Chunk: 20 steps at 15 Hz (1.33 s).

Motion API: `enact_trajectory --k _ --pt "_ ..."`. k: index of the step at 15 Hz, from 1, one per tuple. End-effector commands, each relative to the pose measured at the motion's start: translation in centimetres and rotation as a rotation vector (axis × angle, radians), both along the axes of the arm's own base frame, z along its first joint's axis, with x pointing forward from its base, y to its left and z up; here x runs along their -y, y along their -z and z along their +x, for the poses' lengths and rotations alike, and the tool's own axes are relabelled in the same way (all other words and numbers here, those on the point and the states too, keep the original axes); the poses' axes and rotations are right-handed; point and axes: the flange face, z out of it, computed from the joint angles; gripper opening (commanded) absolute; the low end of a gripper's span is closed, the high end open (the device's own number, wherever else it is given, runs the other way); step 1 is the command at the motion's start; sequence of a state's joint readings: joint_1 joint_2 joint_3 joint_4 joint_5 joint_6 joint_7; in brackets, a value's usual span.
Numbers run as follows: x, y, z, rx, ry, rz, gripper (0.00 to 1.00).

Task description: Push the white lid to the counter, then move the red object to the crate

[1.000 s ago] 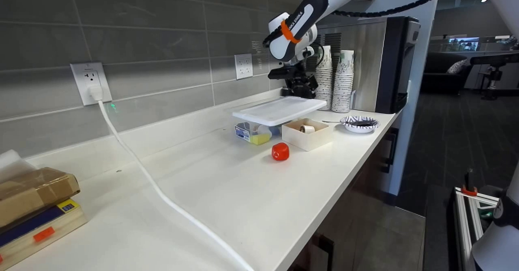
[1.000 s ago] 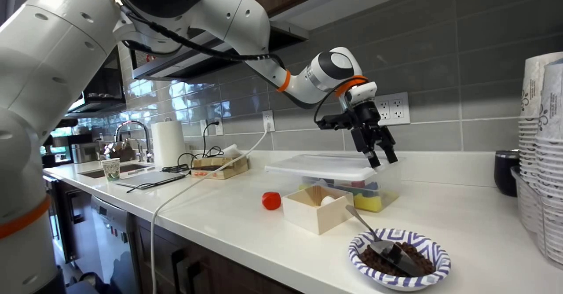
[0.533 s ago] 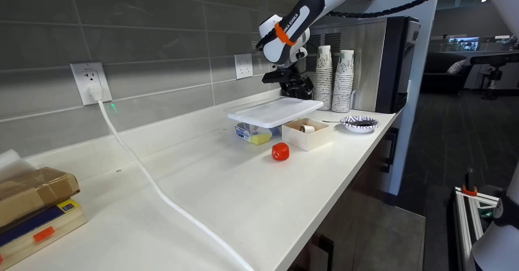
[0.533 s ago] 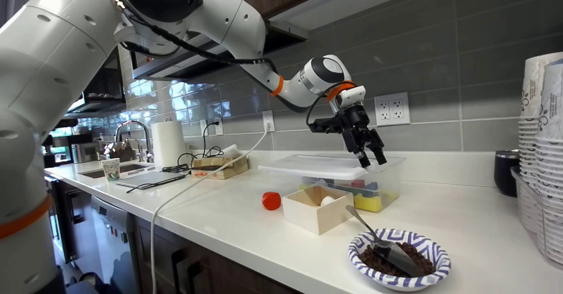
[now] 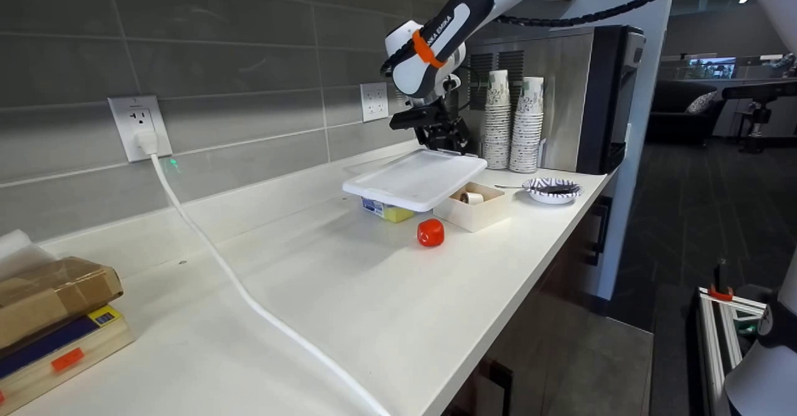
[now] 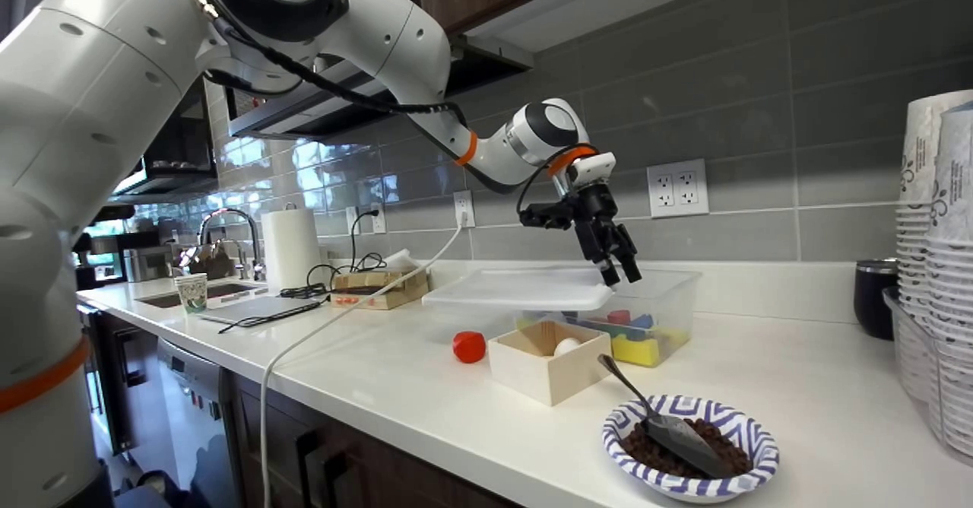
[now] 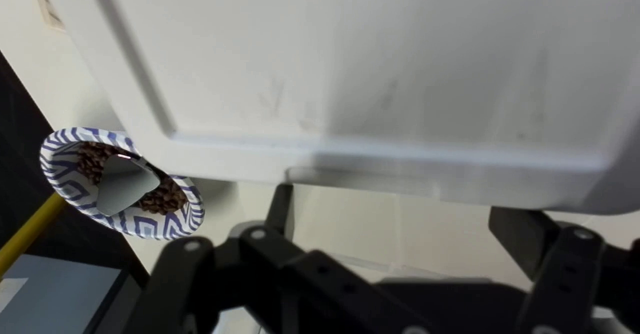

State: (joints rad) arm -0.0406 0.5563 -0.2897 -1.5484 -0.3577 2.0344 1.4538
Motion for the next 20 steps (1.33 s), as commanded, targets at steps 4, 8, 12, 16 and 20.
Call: enact_trajectory --k 4,8,12,16,20 --pt "-4.7 0.3 0.5 -0.040 -0.149 0.070 1.00" --pt "-8.0 1.0 1.3 -0.072 -0.247 0.091 1.00" --pt "-11.0 1.6 1.6 -0.102 -0.325 0.106 1.00" --pt "-13.6 2.9 1.4 -0.151 -0.390 0.114 1.00" --pt "-16.3 3.7 1.2 -0.200 -0.456 0.120 1.00"
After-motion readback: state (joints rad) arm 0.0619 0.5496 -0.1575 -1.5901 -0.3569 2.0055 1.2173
